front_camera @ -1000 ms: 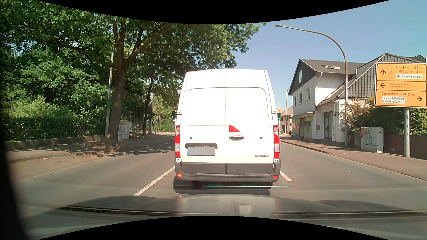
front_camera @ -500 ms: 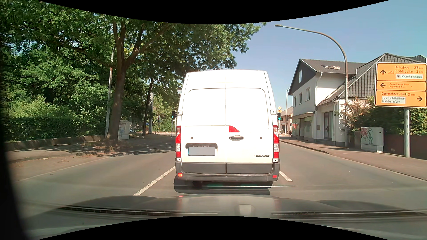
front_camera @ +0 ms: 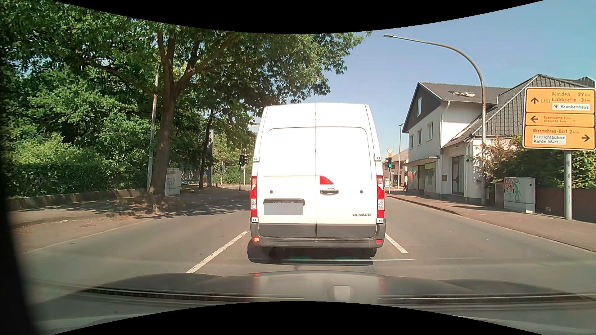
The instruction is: Follow the waypoints while adhering to traffic rules and regulations
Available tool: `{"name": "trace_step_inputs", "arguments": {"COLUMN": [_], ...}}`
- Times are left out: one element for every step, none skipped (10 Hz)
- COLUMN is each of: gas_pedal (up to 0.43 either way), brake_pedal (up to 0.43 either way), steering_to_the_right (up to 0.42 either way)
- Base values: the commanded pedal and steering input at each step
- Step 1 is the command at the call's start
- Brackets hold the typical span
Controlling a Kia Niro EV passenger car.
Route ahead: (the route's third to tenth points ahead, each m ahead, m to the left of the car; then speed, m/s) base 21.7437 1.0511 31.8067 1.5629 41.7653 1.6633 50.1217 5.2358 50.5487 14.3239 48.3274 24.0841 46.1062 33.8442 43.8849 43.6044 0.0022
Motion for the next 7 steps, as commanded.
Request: {"name": "trace_step_inputs", "arguments": {"gas_pedal": [0.000,0.079,0.197,0.268,0.299,0.319,0.331], "brake_pedal": [0.006,0.006,0.006,0.006,0.006,0.006,0.006], "steering_to_the_right": [0.001,0.000,0.000,0.001,0.000,0.000,0.001]}}
